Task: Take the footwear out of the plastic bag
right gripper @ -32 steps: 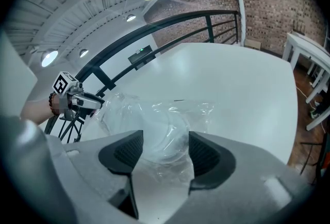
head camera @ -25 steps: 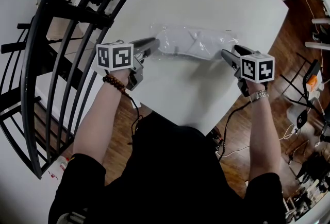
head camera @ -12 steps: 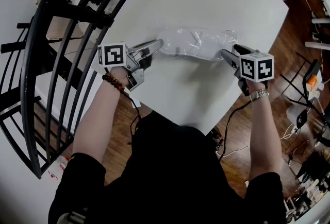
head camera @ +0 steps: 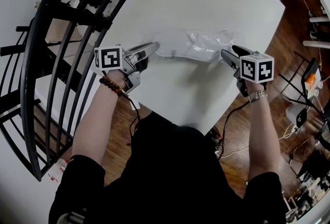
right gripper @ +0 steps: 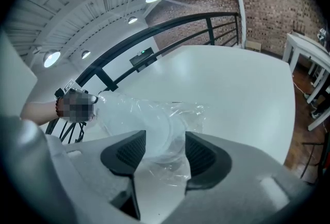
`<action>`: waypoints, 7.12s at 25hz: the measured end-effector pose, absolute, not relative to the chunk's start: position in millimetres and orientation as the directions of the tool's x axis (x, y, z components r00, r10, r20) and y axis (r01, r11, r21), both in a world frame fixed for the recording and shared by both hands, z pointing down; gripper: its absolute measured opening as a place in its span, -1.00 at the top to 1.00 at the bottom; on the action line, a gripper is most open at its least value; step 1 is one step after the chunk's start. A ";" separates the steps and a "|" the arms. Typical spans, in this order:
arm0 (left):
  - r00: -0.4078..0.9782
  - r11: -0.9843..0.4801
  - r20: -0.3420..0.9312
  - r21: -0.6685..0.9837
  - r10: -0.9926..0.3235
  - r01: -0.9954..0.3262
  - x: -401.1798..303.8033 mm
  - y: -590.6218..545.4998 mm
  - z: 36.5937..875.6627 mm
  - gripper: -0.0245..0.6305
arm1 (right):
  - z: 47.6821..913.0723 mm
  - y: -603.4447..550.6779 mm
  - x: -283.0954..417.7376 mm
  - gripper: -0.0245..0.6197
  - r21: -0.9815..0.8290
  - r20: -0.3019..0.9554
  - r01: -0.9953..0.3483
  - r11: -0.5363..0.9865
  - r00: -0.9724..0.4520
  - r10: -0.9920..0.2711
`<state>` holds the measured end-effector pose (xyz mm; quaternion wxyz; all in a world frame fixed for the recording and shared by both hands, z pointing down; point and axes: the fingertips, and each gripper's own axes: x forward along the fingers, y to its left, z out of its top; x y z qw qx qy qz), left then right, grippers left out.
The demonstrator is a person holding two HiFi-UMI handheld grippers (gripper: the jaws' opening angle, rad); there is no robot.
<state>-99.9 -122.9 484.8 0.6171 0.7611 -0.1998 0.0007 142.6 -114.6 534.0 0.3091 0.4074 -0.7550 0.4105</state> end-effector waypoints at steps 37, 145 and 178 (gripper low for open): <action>0.912 -0.104 0.189 0.965 -0.365 -0.242 -100.6 -118.6 482.7 0.77 | 524.1 -113.5 189.7 0.95 -0.295 0.801 -0.925 0.239 -0.376 -0.467; 0.717 -0.474 0.597 0.545 -0.360 -0.692 -37.0 -139.8 501.4 0.13 | 526.0 -112.1 166.5 0.53 -0.168 0.829 -0.868 0.468 -0.381 -0.409; 0.775 -0.402 0.608 0.675 -0.172 -0.619 -17.8 -147.2 541.9 0.28 | 552.9 -111.0 168.0 0.52 -0.188 0.866 -0.853 0.486 -0.377 -0.327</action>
